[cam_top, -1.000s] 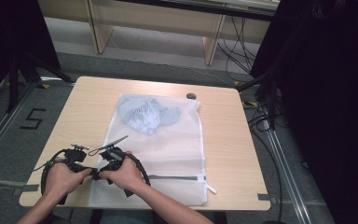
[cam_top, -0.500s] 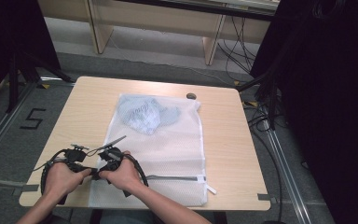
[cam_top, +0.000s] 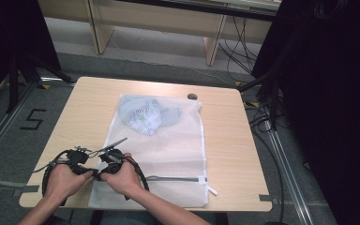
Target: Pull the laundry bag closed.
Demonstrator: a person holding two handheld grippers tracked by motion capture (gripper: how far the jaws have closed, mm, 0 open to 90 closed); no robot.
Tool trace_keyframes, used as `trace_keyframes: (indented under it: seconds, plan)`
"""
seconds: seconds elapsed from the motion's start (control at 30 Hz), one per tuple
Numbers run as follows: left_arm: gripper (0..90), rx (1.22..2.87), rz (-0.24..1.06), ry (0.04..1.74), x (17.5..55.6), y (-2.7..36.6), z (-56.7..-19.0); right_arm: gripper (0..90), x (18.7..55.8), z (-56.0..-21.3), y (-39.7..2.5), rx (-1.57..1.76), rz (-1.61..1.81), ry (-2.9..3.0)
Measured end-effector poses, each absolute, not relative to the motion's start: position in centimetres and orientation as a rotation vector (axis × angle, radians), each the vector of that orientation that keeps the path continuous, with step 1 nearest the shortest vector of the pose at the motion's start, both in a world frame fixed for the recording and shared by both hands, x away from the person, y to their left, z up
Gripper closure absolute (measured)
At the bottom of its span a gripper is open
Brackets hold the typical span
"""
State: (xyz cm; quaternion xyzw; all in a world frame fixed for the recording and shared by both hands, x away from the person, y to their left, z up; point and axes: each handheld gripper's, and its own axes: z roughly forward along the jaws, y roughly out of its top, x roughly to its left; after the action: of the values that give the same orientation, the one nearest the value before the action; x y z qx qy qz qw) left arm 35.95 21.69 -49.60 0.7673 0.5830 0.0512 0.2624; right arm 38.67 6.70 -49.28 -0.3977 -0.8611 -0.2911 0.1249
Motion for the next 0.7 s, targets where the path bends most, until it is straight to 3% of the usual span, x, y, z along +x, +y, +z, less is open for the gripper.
trace_keyframes:
  seconds: [0.7]
  plan:
    - [90.0,2.089,0.117,1.567,35.94,21.86,-49.53,87.1,38.18,-48.84,6.15,-1.242,-0.869,-2.532]
